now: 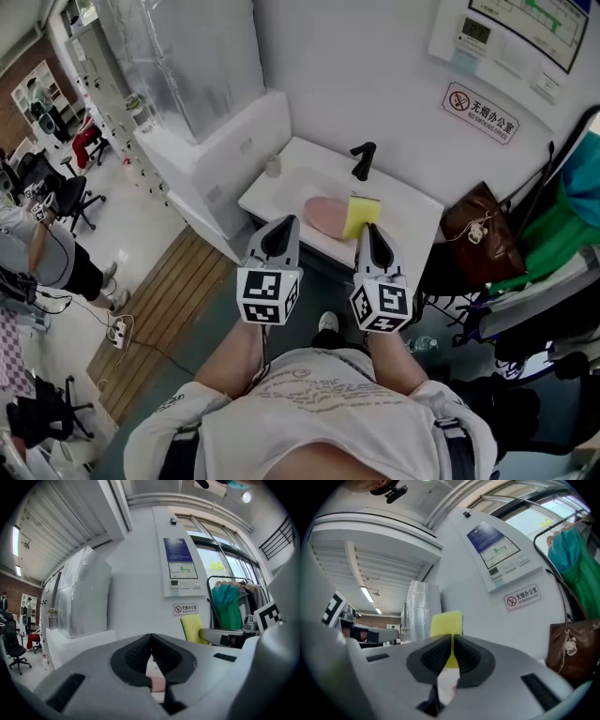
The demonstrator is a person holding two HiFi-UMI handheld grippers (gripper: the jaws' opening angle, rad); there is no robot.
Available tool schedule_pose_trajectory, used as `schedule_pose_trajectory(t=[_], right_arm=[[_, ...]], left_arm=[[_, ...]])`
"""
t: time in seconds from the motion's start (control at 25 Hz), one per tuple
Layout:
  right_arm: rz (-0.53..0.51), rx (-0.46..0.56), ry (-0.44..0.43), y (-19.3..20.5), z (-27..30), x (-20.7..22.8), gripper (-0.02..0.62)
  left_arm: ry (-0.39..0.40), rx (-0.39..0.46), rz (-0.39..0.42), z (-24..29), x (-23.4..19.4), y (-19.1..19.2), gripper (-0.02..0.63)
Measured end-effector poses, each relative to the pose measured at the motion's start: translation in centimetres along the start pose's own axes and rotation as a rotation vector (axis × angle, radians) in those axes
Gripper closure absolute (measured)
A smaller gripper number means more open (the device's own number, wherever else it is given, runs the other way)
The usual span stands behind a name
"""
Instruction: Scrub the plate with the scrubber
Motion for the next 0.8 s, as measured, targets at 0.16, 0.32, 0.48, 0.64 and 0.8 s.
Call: schedule_pose_trajectory(t=[0.16, 0.32, 0.48, 0.64, 0.8], right_arm=[[-0.001, -0.033, -0.016, 0.2, 4.2, 1.9, 0.558], [-0.002, -0.044, -0.03, 0.2, 8.0, 3.9, 0.558], [0.002, -0.06, -0.035, 0.3, 11.3, 5.8, 0.558], [0.002, -0.081, -0.06, 0.4, 13.9, 7.2, 0.558], [-0.002, -0.099, -0.081, 0.5, 15.7, 8.0, 0.558]], left_arm=[[-0.001, -0.026, -0.007, 4.5, -1.1, -0.1, 0.584], [0.001, -0.04, -0.009, 9.1, -1.9, -0.3, 0.584], [0.011, -0.053, -0.009, 13.3, -2.3, -0.5, 0.584], [0.002, -0.079, -0.01, 16.3, -2.8, -0.5, 0.584], [-0.02, -0.101, -0.022, 17.6, -3.5, -0.1, 0.584]])
Point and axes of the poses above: the fingertips, and each gripper's own axes: z forward along the fingers, x to its right, y out of its underside, the point moved 10 cm from there along -z, backward along the fingers, and after that the axes turned 2 degrees about y, right-handed, at the moved point
